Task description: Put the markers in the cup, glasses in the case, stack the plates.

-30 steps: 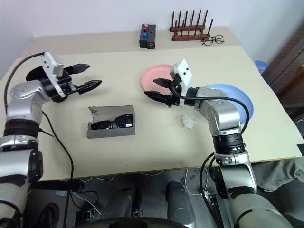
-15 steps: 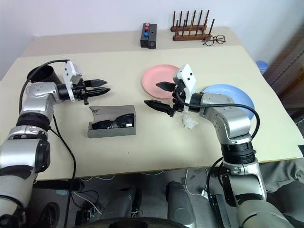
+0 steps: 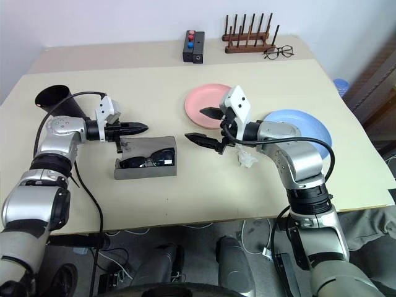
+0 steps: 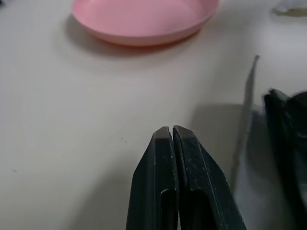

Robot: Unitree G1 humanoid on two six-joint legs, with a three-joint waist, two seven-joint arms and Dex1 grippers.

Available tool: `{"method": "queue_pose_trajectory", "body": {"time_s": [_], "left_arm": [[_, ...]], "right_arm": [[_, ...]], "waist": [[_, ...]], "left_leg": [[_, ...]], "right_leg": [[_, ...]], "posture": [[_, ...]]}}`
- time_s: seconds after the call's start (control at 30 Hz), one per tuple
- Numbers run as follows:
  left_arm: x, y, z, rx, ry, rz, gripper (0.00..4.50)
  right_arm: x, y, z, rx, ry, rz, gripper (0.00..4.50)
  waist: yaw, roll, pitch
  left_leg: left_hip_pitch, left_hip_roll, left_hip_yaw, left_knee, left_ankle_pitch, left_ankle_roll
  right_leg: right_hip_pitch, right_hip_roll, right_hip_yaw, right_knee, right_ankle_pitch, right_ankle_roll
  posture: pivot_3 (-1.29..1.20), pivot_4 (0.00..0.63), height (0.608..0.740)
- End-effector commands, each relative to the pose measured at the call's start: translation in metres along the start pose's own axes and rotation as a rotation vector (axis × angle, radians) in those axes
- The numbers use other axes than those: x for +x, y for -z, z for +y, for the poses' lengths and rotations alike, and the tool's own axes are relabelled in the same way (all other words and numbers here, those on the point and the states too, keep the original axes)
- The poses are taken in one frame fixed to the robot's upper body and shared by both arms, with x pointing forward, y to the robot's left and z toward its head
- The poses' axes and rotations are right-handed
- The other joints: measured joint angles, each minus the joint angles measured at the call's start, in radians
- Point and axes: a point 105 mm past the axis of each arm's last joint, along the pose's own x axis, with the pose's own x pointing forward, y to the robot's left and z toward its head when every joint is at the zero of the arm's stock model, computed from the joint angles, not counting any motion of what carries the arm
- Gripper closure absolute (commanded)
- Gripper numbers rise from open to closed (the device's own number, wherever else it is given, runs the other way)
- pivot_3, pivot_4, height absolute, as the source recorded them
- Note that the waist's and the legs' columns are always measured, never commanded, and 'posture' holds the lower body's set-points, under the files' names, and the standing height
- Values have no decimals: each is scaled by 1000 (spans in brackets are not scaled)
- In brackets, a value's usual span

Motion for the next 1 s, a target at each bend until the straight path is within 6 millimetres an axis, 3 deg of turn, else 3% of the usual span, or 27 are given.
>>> {"method": "queue_pose_trajectory", "body": {"time_s": [0.03,0.27,0.53,0.9,1.0], "left_arm": [[-5,-7,-3,-31,44,-31,4458],[-16,-15,-15,-85,171,-19,4458],[-23,-13,-45,-114,292,40,4458],[-29,-23,-79,-128,327,42,4458],[-33,-15,-86,-146,328,59,4458]], "right_arm": [[-3,-12,2,-59,3,-29,0],[-1,-8,1,-62,9,-21,0],[0,-10,0,-84,19,-22,0],[0,-7,-3,-92,36,-8,0],[0,-7,-4,-97,43,-9,0]], "waist": [[0,0,0],[-2,0,0],[-2,0,0],[0,0,0],[0,0,0]], "left_leg": [[0,0,0,0,0,0],[0,0,0,0,0,0],[0,1,0,1,0,0],[0,1,-1,1,0,0],[0,1,-1,1,0,0]], "right_leg": [[0,0,0,0,0,0],[0,0,0,0,0,0],[0,0,0,1,0,0],[0,0,1,1,0,0],[0,0,1,1,0,0]], "posture": [[0,150,740],[0,150,740],[0,150,740],[0,150,740],[0,150,740]]}}
